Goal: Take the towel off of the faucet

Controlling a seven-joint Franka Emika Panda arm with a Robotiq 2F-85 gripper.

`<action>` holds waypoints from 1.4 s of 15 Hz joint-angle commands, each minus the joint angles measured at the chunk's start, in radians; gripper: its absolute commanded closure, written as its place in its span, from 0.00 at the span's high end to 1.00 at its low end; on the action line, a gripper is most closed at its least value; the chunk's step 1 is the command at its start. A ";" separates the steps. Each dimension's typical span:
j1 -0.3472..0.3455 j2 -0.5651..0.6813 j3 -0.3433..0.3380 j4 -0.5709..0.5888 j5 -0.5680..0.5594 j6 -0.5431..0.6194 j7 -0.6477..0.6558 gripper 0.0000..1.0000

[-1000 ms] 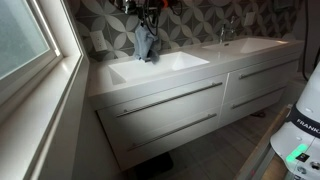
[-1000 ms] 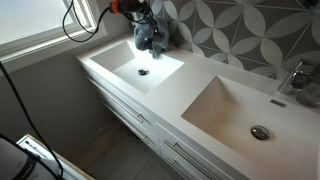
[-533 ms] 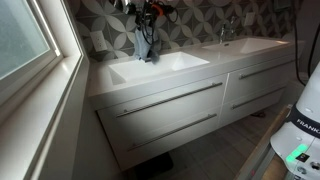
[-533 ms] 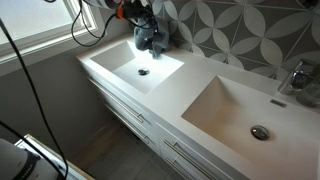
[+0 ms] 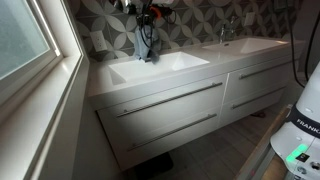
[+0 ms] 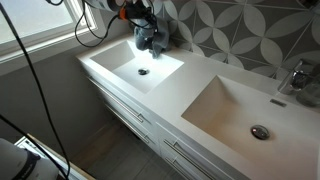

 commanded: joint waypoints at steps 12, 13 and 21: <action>-0.018 -0.220 -0.038 -0.072 -0.039 -0.107 0.137 0.02; -0.007 -0.245 -0.070 -0.082 -0.079 -0.095 0.188 0.02; 0.064 -0.344 -0.300 -0.097 -0.589 -0.145 0.750 0.02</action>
